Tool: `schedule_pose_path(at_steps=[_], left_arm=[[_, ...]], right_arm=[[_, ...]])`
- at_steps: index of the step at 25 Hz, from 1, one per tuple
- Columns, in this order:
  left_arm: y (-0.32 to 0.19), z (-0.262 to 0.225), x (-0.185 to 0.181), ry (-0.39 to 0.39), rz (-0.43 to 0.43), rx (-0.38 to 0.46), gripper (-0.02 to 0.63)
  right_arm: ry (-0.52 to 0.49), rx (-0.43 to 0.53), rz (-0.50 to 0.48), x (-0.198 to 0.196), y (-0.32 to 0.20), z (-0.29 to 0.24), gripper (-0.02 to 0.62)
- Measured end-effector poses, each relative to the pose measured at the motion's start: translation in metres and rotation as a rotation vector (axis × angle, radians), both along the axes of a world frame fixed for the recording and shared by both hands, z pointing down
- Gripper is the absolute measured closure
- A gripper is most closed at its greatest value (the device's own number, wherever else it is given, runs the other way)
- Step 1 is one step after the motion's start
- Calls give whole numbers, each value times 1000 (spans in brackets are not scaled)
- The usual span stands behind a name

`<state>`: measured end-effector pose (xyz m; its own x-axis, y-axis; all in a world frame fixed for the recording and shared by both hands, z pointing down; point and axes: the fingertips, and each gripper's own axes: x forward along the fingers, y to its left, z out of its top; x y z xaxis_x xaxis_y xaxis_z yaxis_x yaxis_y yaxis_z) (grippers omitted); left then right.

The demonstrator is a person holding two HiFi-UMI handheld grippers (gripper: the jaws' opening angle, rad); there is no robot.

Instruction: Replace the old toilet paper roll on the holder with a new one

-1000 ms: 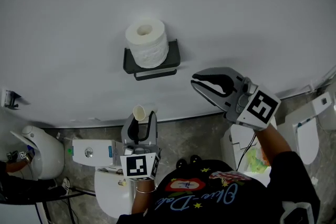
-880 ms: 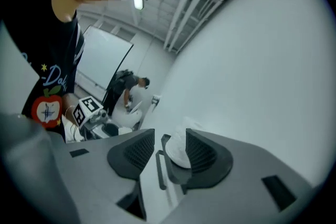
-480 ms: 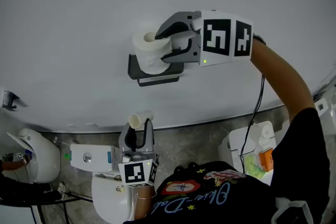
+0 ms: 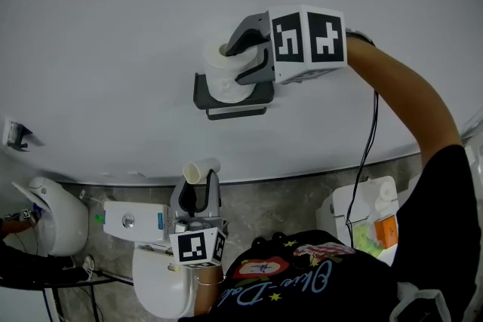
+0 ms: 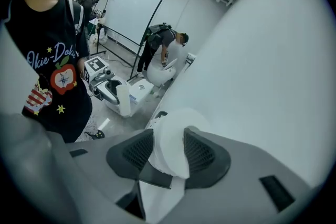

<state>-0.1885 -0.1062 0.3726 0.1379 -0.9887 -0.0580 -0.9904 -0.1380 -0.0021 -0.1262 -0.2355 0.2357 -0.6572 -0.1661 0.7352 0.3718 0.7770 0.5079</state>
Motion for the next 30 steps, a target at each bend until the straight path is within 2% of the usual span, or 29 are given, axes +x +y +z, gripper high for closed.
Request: schedule_pose_path(at_steps=[4, 8, 11, 15, 19, 21, 25, 30], left_arm=[[1, 1, 4, 3, 15, -5, 445], [2, -2, 8, -6, 33, -7, 444], [0, -3, 9, -12, 50, -15, 443], [-7, -1, 24, -24, 88, -18, 443], [-17, -5, 43, -49, 138, -26, 443], [-20, -5, 50, -61, 159, -34, 443], [-23, -3, 57, -70, 179, -50, 443], [-24, 1, 56, -83, 174, -69, 444]], right_arm=[[-60, -4, 41, 6, 0, -1, 416], [-217, -55, 82, 24, 3, -12, 422], [-444, -181, 125, 48, 11, -30, 423], [-792, -403, 196, 107, 26, -45, 423], [-1107, -549, 301, 172, 31, -25, 423], [-1214, -588, 387, 197, 30, -1, 423], [-1295, -647, 504, 214, 25, 61, 423], [-1323, -727, 567, 191, 11, 108, 425]])
